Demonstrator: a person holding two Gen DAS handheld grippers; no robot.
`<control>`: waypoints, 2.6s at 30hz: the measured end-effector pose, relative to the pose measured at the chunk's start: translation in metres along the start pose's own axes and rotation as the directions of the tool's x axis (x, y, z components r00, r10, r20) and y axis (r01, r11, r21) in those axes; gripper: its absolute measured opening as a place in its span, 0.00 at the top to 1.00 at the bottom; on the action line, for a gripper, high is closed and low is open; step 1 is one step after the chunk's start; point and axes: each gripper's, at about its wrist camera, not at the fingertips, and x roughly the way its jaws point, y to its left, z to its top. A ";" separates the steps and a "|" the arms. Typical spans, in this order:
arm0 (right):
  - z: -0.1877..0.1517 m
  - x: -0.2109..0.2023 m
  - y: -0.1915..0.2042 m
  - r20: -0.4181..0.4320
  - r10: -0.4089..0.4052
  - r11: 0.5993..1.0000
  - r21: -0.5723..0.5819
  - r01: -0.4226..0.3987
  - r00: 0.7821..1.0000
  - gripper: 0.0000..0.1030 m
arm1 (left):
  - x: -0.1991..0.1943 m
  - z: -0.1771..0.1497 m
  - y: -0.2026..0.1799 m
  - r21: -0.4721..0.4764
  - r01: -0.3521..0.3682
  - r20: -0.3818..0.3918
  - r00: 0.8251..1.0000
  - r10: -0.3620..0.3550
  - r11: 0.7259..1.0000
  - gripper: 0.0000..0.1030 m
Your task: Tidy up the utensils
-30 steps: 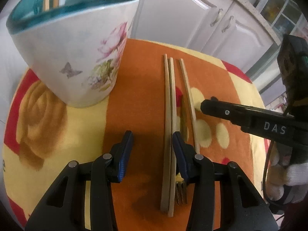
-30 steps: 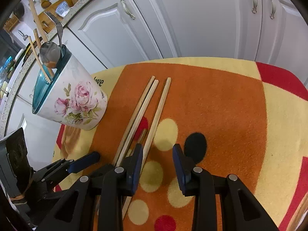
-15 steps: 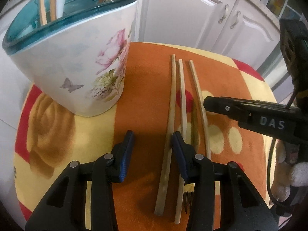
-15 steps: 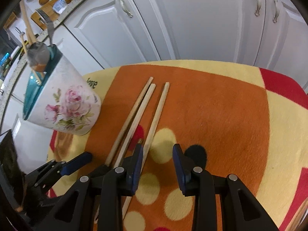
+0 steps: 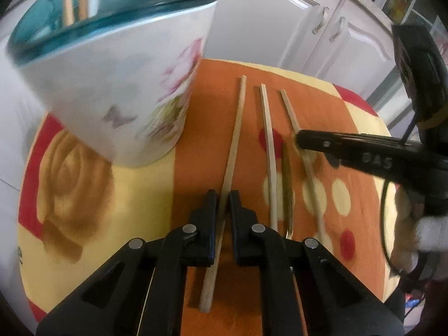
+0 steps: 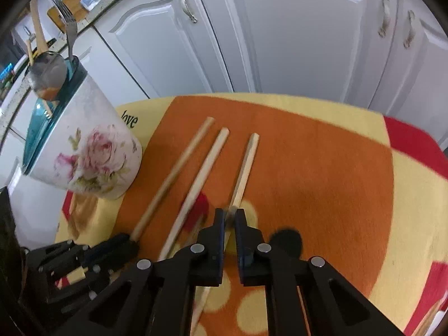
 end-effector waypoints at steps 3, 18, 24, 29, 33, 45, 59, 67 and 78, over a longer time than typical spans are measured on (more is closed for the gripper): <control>-0.017 -0.008 -0.012 -0.027 0.000 1.000 0.009 0.001 1.000 0.98 | -0.010 -0.014 0.007 0.023 0.023 -0.016 1.000 -0.023 0.999 0.94; -0.008 -0.010 -0.016 0.016 0.058 0.993 0.100 -0.059 0.998 0.77 | -0.042 -0.060 0.031 0.004 0.052 -0.061 0.997 -0.052 0.999 0.95; -0.009 -0.002 0.003 -0.011 -0.019 1.000 -0.006 0.019 1.000 0.93 | -0.043 -0.064 0.028 0.021 0.050 -0.069 0.996 -0.049 0.999 0.95; -0.039 -0.023 -0.016 -0.028 0.040 0.999 0.024 -0.040 0.999 0.95 | -0.049 -0.070 0.030 0.044 0.060 -0.079 0.995 -0.057 0.997 0.95; -0.069 -0.036 -0.027 -0.073 0.060 0.998 0.031 -0.058 0.995 0.95 | -0.055 -0.081 0.031 0.061 0.070 -0.101 0.993 -0.063 0.996 0.95; -0.070 -0.039 0.008 -0.053 -0.003 0.996 -0.093 -0.002 0.999 0.69 | -0.062 -0.075 0.038 -0.003 0.099 -0.128 0.987 -0.098 0.995 0.84; -0.046 -0.016 -0.001 -0.044 -0.049 0.995 -0.092 0.045 0.998 0.87 | -0.012 0.001 0.005 0.035 -0.012 -0.059 0.998 0.014 0.999 0.70; -0.045 -0.033 0.000 -0.010 -0.005 0.995 -0.100 0.004 1.000 0.95 | -0.001 0.009 -0.003 0.100 -0.056 -0.058 0.996 0.062 0.993 0.96; -0.043 -0.103 0.013 0.113 0.086 0.990 -0.118 -0.072 0.990 0.95 | -0.102 0.014 0.009 0.055 0.072 0.120 0.990 -0.078 0.996 0.96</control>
